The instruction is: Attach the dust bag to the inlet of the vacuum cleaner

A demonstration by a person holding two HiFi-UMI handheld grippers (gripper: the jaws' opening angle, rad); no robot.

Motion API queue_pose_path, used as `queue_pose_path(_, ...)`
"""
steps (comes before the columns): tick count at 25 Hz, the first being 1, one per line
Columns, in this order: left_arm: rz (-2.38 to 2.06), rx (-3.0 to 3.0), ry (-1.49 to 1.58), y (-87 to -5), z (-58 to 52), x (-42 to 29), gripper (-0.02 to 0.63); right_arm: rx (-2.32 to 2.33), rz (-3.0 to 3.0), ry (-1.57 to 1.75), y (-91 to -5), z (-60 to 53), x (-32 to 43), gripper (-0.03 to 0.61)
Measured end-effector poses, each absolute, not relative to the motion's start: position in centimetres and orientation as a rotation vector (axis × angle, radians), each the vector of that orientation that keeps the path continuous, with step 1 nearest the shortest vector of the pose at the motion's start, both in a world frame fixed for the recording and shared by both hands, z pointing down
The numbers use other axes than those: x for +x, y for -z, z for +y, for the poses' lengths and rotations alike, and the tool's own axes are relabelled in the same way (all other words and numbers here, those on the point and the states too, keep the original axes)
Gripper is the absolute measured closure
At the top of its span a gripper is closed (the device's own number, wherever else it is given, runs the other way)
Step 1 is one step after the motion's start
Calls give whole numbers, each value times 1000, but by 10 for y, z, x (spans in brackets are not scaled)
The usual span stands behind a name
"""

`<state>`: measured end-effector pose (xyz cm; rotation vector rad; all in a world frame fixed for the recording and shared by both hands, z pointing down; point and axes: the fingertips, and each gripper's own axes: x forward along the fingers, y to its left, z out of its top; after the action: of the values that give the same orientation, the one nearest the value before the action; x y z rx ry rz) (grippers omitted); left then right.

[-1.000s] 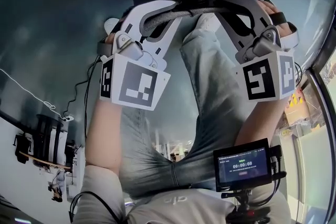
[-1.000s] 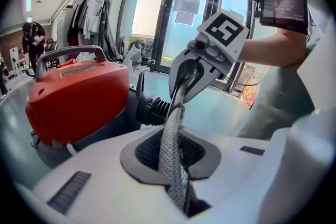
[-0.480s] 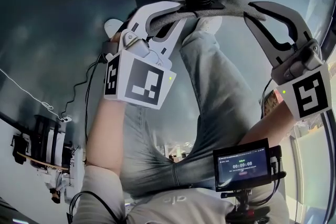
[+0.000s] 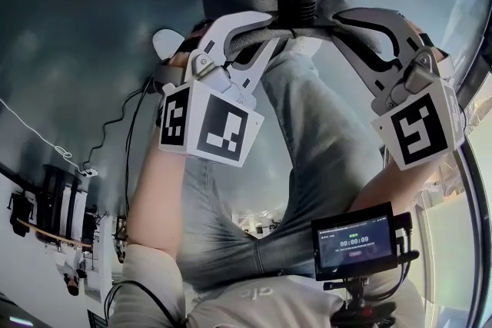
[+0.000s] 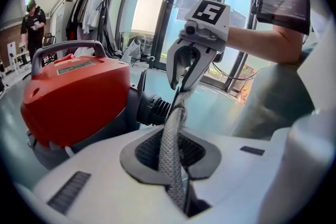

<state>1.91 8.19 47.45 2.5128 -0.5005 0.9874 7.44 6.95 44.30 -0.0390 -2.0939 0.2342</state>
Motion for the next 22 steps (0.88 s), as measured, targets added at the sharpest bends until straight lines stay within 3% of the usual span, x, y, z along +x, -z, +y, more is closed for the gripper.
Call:
queue_pose_path(7, -454, 2537, -986, -471, 89, 16, 572, -164, -2042, -147, -451, 76, 65, 552)
queue_pose_path(19, -342, 2535, -698, -398, 63, -31, 570, -191, -2063, -147, -451, 82, 51, 555)
queue_pose_path(22, -376, 2556, -871, -414, 60, -28, 571, -181, -2075, -155, -450, 82, 49, 555)
